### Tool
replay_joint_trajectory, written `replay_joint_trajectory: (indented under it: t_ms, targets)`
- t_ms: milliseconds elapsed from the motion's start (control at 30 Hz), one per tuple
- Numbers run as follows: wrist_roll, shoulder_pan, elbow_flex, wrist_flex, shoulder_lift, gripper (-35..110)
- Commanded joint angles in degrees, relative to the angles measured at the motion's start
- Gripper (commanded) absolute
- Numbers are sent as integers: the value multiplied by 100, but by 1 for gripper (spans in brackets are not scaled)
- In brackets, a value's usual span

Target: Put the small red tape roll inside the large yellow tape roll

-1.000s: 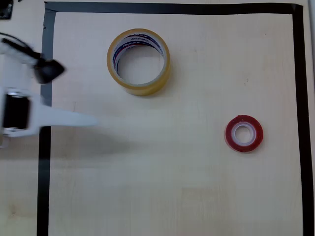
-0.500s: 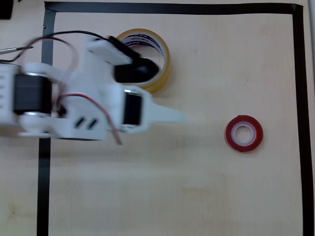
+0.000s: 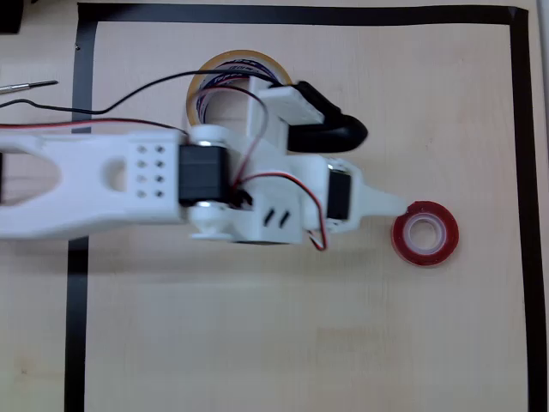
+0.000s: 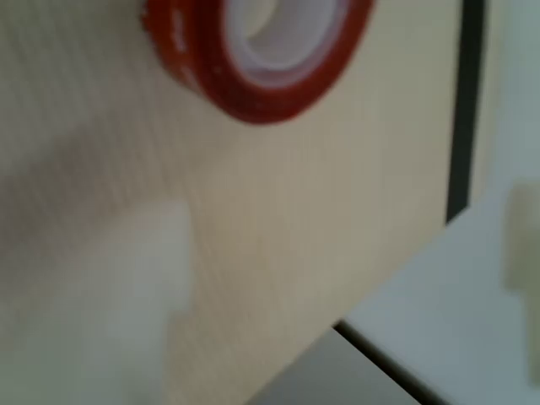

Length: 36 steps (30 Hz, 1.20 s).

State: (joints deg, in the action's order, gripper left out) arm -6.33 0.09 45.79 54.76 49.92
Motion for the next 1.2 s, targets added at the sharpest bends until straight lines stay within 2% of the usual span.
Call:
replay_joint_trajectory:
  t_ms: [0,67,100,400,800,1000,1100,1167]
  targets:
    - [-158,-26,-3744,1151,-1371,19]
    - [-158,0,-5432,1564,-2461,20]
    - [-158,9,-5546,1582,-2602,20]
    - [-149,79,-5440,1424,-2786,21]
    - [-176,-105,-4632,694,-2751,25]
    - [-193,-237,-4720,545,-3252,25]
    - [-193,-325,-4702,545,-3349,23]
    - [-272,-343,-4702,545,-3419,16]
